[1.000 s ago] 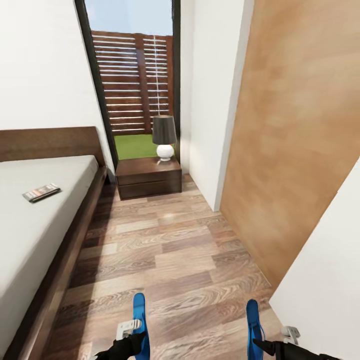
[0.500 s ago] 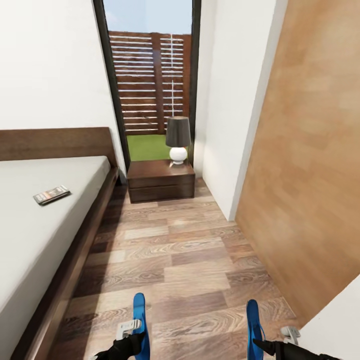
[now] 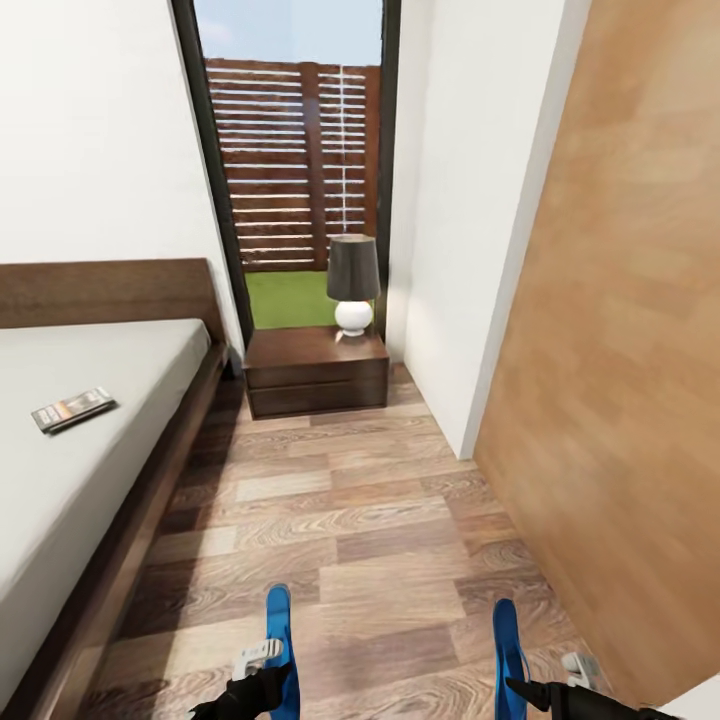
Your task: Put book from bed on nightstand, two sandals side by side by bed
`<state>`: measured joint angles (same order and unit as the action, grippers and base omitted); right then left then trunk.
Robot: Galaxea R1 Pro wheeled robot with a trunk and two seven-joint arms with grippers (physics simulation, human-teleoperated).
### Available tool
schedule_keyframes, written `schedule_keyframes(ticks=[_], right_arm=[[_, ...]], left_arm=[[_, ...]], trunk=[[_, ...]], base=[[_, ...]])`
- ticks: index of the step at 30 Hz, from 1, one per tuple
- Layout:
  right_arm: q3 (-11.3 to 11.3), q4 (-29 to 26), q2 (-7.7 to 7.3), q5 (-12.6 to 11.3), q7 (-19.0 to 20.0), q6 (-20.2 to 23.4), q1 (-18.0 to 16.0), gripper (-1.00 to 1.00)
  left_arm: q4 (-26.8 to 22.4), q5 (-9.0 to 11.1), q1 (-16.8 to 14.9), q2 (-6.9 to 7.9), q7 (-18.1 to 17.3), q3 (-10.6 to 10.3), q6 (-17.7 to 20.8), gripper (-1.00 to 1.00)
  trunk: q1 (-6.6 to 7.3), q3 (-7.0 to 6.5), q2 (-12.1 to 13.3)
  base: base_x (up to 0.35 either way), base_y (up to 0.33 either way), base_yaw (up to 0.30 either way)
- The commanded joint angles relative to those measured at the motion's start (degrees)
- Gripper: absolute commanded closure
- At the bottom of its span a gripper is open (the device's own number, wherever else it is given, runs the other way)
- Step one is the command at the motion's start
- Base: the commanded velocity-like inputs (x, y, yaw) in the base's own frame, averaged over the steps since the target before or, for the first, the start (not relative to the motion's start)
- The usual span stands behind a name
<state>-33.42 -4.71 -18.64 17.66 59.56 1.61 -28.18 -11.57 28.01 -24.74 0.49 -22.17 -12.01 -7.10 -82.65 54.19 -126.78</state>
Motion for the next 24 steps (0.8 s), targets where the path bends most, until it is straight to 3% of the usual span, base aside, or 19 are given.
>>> schedule_keyframes(ticks=[1,24], right_arm=[[-0.6,-0.03,0.01,0.44,0.21,0.18,-0.03,1.0],[-0.6,-0.03,0.01,0.37,0.12,0.15,-0.03,1.0]], left_arm=[[0.06,0.47,-0.05,0.04,-0.08,-0.46,-0.28,1.0],[0.06,0.47,-0.05,0.05,-0.07,-0.41,-0.28,1.0]], trunk=[[-0.02,0.05,-0.02],[-0.02,0.05,-0.02]], base=[[0.31,-0.08,0.0],[0.312,-0.05,0.0]])
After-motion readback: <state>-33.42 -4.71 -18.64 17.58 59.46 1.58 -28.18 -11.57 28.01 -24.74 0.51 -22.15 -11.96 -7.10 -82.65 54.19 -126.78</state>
